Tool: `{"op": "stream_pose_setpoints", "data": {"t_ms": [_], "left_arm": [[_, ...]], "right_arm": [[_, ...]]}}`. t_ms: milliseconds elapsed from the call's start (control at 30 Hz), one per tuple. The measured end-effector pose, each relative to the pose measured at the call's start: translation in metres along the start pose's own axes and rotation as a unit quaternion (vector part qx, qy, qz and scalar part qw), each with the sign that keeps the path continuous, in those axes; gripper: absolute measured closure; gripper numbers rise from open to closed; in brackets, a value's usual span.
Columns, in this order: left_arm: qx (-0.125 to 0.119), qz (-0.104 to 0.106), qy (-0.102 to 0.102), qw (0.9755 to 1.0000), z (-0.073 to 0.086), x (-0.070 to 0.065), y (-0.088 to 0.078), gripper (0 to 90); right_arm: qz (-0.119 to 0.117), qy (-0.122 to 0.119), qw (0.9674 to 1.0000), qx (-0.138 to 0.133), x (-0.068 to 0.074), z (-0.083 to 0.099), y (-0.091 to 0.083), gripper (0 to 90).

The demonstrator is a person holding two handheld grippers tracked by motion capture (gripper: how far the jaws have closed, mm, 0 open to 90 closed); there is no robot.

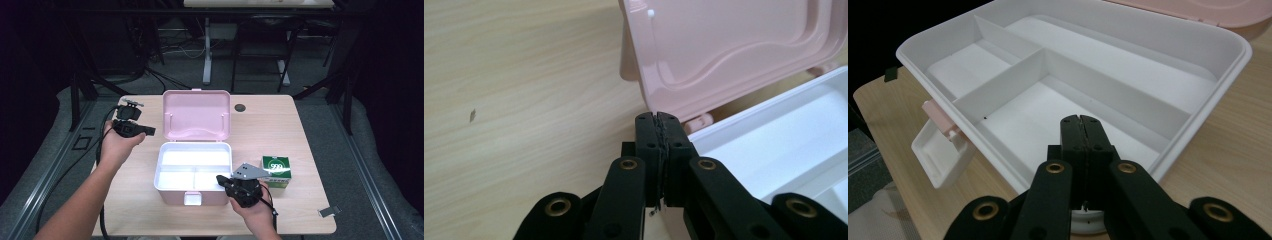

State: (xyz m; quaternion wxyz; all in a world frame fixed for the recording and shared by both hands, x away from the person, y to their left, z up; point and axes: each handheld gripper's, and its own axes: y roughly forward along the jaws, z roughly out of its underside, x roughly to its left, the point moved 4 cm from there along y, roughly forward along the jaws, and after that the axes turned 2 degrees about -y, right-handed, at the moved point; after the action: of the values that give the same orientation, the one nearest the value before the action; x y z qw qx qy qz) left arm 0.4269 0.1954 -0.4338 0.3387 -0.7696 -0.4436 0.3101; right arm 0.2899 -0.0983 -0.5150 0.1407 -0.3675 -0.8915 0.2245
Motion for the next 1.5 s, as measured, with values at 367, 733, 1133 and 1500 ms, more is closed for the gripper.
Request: {"op": "stream_pose_setpoints", "data": {"t_ms": [367, 733, 1133, 1500], "left_arm": [[0.067, -0.012, 0.031, 0.9972, 0.009, 0.012, -0.006, 85.1], [0.107, -0.002, 0.107, 0.9885, 0.01, 0.005, -0.012, 82.6], [0.158, 0.024, 0.211, 0.9644, 0.019, -0.003, -0.007, 74.8], [0.202, 0.054, 0.335, 0.9189, 0.024, -0.037, -0.001, 73.5]], "right_arm": [[0.001, -0.001, 1.0, -0.001, 0.001, 0.001, -0.001, 90.0], [0.0, 0.0, 1.0, -0.002, 0.001, 0.001, 0.0, 90.0], [-0.002, 0.002, 1.0, -0.003, 0.0, 0.0, 0.0, 90.0], [-0.003, 0.003, 1.0, 0.007, 0.0, -0.002, 0.0, 90.0]]}}
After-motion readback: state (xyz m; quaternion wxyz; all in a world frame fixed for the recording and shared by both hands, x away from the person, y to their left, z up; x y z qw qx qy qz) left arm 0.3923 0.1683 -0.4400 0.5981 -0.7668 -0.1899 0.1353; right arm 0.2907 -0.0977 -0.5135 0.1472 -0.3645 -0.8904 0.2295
